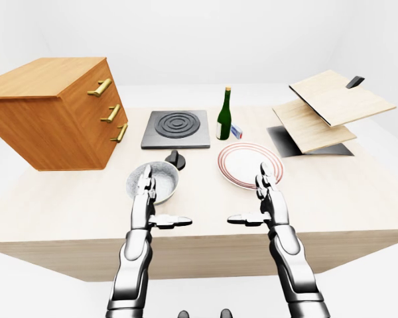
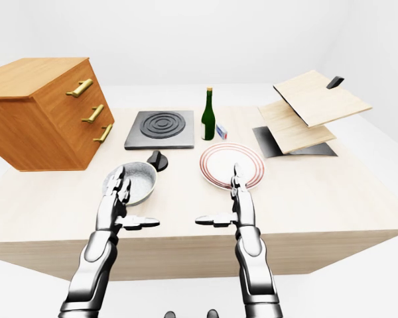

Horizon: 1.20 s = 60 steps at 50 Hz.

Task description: Pick up the akita bowl and put it on the plate.

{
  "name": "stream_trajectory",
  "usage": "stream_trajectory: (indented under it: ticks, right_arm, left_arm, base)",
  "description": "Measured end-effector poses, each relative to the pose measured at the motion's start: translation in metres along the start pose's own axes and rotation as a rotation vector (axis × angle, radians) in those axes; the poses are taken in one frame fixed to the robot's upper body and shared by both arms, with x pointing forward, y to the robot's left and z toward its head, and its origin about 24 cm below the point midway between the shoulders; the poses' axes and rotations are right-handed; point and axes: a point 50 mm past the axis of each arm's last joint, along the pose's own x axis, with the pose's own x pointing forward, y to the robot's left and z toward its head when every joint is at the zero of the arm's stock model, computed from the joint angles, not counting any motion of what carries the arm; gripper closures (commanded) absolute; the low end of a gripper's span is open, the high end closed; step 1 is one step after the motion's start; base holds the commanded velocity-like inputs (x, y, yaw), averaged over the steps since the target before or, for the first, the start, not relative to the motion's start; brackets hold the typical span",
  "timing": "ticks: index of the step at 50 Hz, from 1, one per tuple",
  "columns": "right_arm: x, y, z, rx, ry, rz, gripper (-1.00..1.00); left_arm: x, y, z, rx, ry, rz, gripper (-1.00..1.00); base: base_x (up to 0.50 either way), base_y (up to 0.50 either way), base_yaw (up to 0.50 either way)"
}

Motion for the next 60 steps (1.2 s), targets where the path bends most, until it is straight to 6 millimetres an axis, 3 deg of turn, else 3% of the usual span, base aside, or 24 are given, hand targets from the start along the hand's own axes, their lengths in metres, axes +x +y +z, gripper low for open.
stream_trajectory:
  ticks: [13, 21, 42, 60]
  right_arm:
    - [-0.002, -0.008, 0.005, -0.002, 0.015, -0.026, -0.99]
    - [-0.004, -0.010, 0.020, -0.020, -0.040, -0.033, -0.99]
    - [-0.010, -0.014, 0.066, -0.082, -0.234, -0.042, -0.99]
    - [-0.016, -0.018, 0.084, -0.096, -0.313, -0.059, -1.00]
  left_arm:
    - [-0.003, 0.005, 0.007, 0.000, -0.009, -0.001, -1.00]
    - [-0.004, 0.006, 0.017, -0.003, -0.024, 0.000, -1.00]
    - [-0.010, 0.014, 0.068, 0.013, -0.243, 0.026, -1.00]
    - [-0.020, 0.027, 0.108, 0.006, -0.421, 0.081, -1.00]
  base:
    - [0.00, 0.00, 0.00]
    - [0.00, 0.00, 0.00]
    - [0.00, 0.00, 0.00]
    - [0.00, 0.00, 0.00]
